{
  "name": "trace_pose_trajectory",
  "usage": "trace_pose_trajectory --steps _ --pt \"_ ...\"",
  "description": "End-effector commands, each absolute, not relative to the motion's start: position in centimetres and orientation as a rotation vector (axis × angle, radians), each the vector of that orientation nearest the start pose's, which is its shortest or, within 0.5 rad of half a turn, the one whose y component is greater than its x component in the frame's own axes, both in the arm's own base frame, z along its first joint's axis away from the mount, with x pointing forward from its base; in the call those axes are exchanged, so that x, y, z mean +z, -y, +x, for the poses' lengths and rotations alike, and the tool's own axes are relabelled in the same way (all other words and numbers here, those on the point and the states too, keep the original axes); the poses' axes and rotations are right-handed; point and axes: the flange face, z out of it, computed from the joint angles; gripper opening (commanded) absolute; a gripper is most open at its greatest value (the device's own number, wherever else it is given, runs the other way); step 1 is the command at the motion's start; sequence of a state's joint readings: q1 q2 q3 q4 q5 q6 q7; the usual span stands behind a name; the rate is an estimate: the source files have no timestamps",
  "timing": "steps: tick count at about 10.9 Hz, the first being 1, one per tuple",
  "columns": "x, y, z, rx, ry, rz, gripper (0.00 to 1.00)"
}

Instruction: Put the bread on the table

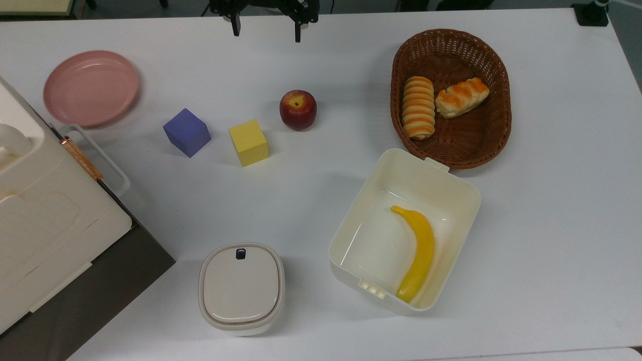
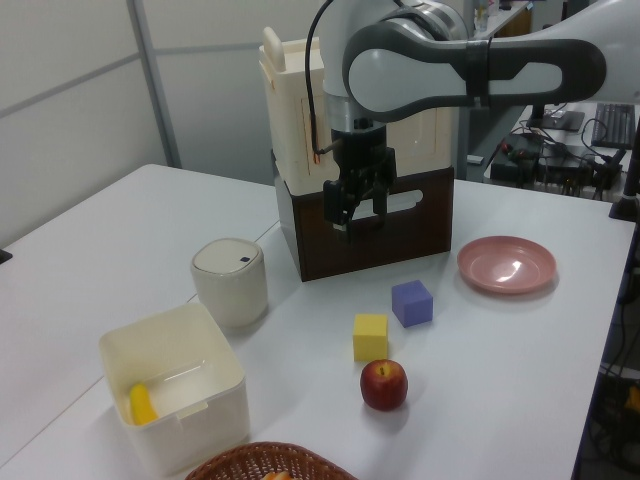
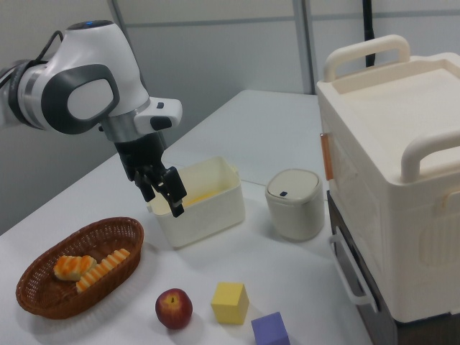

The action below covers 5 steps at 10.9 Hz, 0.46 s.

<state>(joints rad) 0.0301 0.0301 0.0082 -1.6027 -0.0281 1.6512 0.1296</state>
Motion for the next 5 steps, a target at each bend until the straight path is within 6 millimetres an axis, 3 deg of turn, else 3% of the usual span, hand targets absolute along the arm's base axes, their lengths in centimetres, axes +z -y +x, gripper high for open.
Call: trace_pose_trajectory --steps 1,5 --pt "59.71 -2.16 56.04 0.010 -0.081 -3.156 1.00" --pt "59.71 -2.96 55.94 0.013 -0.062 -3.154 1.00"
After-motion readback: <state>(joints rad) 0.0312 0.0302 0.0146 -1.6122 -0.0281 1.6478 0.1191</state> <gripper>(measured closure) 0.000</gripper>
